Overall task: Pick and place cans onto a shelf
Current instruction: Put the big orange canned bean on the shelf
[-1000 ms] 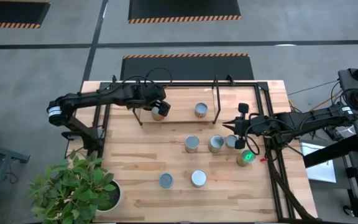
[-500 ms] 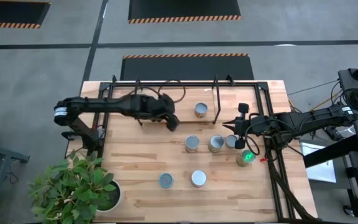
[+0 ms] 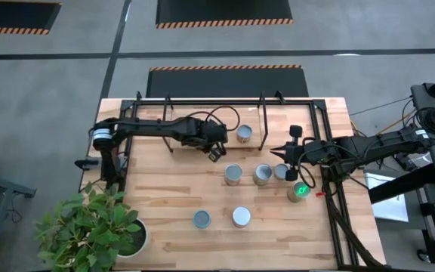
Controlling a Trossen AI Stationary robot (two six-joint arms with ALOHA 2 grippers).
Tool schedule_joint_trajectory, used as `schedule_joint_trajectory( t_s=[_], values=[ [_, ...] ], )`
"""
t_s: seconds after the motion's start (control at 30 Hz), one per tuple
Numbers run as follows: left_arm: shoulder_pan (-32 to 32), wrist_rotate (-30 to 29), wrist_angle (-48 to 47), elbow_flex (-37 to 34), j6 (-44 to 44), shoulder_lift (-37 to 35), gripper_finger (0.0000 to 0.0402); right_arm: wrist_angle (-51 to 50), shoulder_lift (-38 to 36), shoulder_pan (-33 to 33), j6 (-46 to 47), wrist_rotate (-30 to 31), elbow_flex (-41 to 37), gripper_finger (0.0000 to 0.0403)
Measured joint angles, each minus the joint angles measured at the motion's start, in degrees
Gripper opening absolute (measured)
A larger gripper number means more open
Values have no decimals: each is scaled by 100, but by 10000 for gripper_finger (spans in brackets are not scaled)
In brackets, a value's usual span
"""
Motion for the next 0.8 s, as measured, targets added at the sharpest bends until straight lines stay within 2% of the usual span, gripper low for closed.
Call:
schedule_joint_trajectory(
  t_s=[0.07,0.17,0.8],
  values=[
    [0,-276,-150,127,-5,73,8,-3,0,0,-21,2,0,18],
    [9,-518,-316,220,-45,145,9,-8,2,0,-21,0,0,18],
    [87,-1044,-1043,229,-602,132,3,-14,2,0,16,0,0,18]
  ],
)
